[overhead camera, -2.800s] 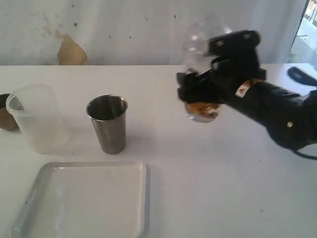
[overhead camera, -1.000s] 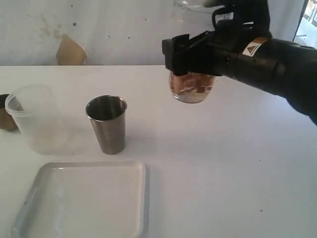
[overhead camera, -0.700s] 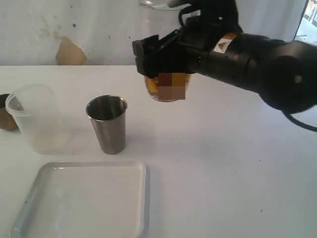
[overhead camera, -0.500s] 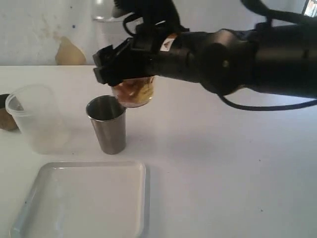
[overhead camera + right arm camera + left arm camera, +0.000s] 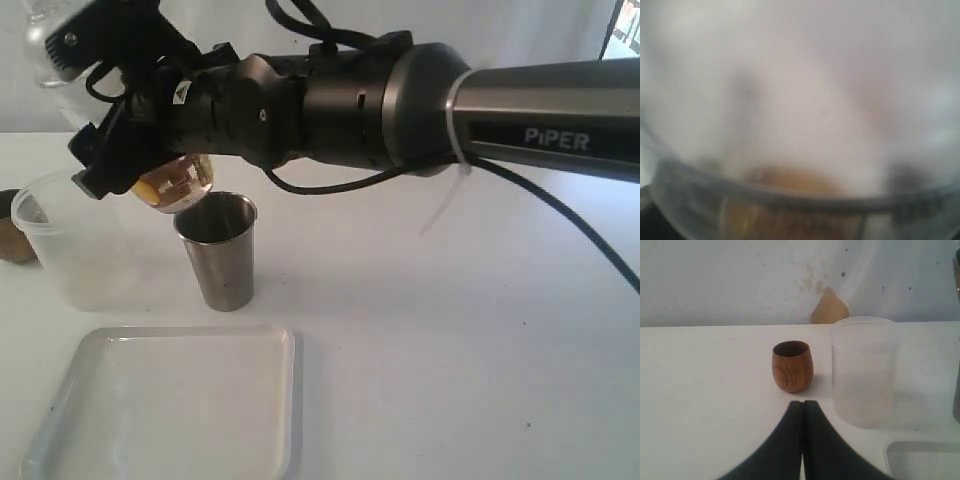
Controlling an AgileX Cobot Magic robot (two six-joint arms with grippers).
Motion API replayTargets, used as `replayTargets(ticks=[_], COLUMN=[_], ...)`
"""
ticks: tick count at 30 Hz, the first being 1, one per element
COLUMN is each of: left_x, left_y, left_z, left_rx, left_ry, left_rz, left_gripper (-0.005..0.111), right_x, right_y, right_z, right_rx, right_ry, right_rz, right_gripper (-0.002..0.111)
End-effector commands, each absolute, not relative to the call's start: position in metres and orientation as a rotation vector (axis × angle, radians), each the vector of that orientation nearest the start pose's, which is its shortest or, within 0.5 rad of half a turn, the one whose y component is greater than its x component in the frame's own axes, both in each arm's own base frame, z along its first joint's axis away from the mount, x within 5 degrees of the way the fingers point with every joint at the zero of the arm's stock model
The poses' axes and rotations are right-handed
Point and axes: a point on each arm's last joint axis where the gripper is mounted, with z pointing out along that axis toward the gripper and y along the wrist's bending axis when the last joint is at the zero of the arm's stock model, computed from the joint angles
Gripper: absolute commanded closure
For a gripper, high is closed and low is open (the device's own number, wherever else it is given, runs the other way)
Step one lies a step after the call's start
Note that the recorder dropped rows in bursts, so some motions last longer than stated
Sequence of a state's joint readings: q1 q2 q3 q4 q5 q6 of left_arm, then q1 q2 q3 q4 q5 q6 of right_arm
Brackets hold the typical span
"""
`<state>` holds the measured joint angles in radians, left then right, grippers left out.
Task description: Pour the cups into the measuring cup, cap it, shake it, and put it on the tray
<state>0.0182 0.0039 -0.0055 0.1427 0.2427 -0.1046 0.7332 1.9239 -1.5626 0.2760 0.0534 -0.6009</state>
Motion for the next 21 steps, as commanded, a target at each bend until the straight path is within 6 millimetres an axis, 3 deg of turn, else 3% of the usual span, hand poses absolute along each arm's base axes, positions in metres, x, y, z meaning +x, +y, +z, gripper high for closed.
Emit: replayTargets(ticks=[1,6,11,15,17,21], left_x=[0.055,0.055,0.055,0.055,0.055,0.055], left_y=[0.004,0.004,0.004,0.004,0.004,0.004], left_z=[0.192,0.192,0.192,0.192,0.192,0.192], left_rx=[-0.007,-0.007,-0.007,-0.007,-0.007,-0.007], left_ry=[1.719,1.719,1.719,1.719,1.719,1.719], left_rz=[0.068,0.068,0.068,0.068,0.068,0.068], left_gripper=[0.107,0.107,0.107,0.107,0.107,0.107], right_x=[0.348,0.35,0.35,0.353,0.351,0.346], right_y=[0.313,0.311,0.31,0.304,0.307,0.314], right_z=[0.328,0.338,0.337,0.341,0.34,0.334], right_rx=[-0.946,-0.899,-1.01,-0.876,-0.898,-0.967], right_ry=[1.432,1.341,1.254,1.333,1.326,1.278], right_rz=[0.19,0.148,-0.012,0.013,-0.01,-0.24], right_gripper=[0.108,0.108,0.108,0.108,0.108,0.108])
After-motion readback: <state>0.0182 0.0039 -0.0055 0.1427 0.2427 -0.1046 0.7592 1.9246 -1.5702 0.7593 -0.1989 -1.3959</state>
